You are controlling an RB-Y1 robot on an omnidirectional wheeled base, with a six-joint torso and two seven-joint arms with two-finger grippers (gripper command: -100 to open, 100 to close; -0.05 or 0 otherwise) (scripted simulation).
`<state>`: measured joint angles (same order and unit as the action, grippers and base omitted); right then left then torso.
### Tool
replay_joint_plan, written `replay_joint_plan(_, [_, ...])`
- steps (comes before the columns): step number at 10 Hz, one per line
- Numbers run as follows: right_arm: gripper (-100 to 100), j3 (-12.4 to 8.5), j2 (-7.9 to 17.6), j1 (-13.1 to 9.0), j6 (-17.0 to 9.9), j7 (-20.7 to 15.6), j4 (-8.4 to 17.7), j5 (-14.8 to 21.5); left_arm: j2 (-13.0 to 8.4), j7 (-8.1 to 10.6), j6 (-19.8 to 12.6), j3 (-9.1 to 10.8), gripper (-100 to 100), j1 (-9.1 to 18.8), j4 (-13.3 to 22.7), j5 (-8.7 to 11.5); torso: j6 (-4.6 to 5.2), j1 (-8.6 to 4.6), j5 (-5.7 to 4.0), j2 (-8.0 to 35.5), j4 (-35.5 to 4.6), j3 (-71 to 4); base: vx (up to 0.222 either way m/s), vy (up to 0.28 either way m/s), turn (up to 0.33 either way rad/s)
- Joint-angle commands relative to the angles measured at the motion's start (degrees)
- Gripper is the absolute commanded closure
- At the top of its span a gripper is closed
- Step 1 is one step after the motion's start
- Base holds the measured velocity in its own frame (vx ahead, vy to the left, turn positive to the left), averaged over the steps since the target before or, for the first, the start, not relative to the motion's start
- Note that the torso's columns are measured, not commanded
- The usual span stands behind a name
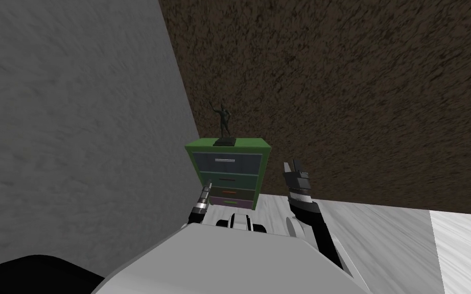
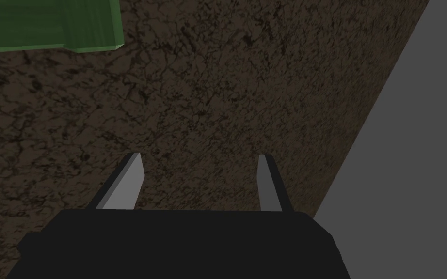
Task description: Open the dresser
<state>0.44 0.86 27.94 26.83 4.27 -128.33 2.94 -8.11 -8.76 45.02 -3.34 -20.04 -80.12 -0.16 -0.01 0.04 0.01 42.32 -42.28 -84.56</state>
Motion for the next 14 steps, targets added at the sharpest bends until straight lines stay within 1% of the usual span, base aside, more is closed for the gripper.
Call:
replay_joint_plan(1, [0, 0.0, 0.0, 0.0, 0.0, 0.0, 0.0, 0.0, 0.5, -0.01, 1.2, -0.38, -100, 0.5, 4.1, -0.3, 0.01, -0.02, 0.0, 0.1, 0.0, 0.0, 0.078, 0.01, -0.048])
replay_joint_plan(2, [0, 0.0, 0.0, 0.0, 0.0, 0.0, 0.0, 0.0, 0.5, -0.01, 1.2, -0.38, -100, 0.5, 4.6, -0.3, 0.01, -0.07, -0.01, 0.0, 0.0, 0.0, 0.063, 0.004, -0.016])
replay_joint_plan(6, [0, 0.0, 0.0, 0.0, 0.0, 0.0, 0.0, 0.0, 1.3, -0.07, 3.7, -0.95, -100, 1.7, 12.3, -0.8, 0.01, -0.02, 0.0, -0.1, 0.0, -0.1, 0.078, 0.016, -0.04])
replay_joint_plan(9, [0, 0.0, 0.0, 0.0, 0.0, 0.0, 0.0, 0.0, 2.3, -0.11, 5.3, -1.28, -100, 2.4, 16.6, -1.1, 0.01, -0.05, -0.01, 0.0, 0.0, 0.0, 0.07, 0.011, -0.032])
replay_joint_plan(12, [0, 0.0, 0.0, 0.0, 0.0, 0.0, 0.0, 0.0, 4.3, -0.14, 6.3, -1.5, -100, 2.8, 19.6, -1.3, 0.01, -0.02, 0.0, 0.0, 0.0, 0.0, 0.054, 0.018, -0.024])
replay_joint_plan(13, [0, 0.0, 0.0, 0.0, 0.0, 0.0, 0.0, 0.0, 5.8, -0.15, 6.7, -1.58, -100, 3.0, 20.6, -1.4, 0.01, -0.05, -0.01, 0.0, 0.0, 0.0, 0.044, 0.012, -0.023])
replay_joint_plan(14, [0, 0.0, 0.0, 0.0, 0.0, 0.0, 0.0, 0.0, 5.1, -0.29, 7.0, -1.5, -100, 3.2, 20.9, -1.4, 0.01, -0.07, -0.01, 0.0, 0.0, 0.0, 0.021, 0.004, -0.005])
